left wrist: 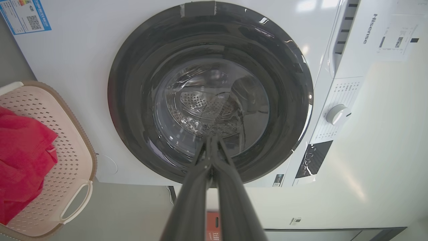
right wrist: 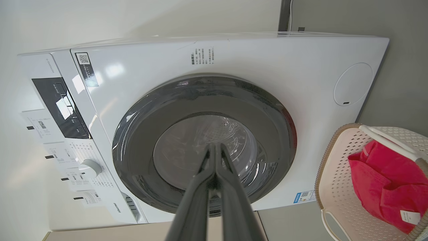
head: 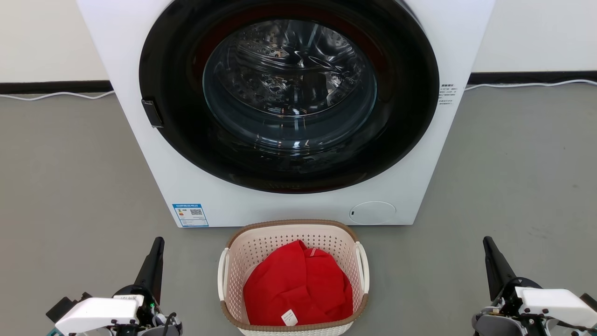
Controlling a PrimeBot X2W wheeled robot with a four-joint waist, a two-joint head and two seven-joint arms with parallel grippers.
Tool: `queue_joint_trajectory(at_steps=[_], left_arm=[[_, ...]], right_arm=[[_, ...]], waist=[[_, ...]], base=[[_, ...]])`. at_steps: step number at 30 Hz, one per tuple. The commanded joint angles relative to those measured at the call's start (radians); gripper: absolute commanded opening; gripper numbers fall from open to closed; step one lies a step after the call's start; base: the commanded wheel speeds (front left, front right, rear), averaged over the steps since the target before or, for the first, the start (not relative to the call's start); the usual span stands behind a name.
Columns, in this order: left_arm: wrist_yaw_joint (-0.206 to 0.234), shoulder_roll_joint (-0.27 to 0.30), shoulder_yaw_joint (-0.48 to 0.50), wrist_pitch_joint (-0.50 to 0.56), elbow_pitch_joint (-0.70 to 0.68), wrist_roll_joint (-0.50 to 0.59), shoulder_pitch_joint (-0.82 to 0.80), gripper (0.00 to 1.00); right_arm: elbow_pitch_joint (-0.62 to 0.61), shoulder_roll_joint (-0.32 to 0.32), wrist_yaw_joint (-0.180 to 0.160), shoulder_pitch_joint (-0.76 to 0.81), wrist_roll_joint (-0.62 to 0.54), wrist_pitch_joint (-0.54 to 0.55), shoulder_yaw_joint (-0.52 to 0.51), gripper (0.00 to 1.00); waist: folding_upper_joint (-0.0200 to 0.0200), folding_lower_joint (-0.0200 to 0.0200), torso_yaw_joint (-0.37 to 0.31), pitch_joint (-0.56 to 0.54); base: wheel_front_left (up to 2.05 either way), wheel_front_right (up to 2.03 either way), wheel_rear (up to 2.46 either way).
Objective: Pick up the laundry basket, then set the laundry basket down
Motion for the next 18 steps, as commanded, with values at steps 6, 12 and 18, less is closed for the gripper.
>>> queue_joint_trajectory(at_steps=[6, 12, 18], left_arm=[[-0.007, 0.007, 0.033, 0.004, -0.022, -0.005, -0.051, 0.00], [-0.007, 0.006, 0.035, 0.005, -0.022, -0.003, -0.051, 0.00], [-0.007, 0.005, 0.036, 0.007, -0.022, -0.002, -0.051, 0.00]], right_arm=[[-0.029, -0.009, 0.007, -0.057, 0.007, 0.011, 0.014, 0.00], [-0.029, -0.008, 0.007, -0.057, 0.005, 0.012, 0.012, 0.00], [-0.028, -0.006, 0.007, -0.057, 0.003, 0.014, 0.010, 0.00]], waist=[[-0.0001, 0.0000, 0.000, 0.000], [-0.0001, 0.0000, 0.000, 0.000], [-0.0001, 0.0000, 0.000, 0.000]], base=[[0.00, 0.00, 0.00], [0.00, 0.00, 0.00], [0.00, 0.00, 0.00]])
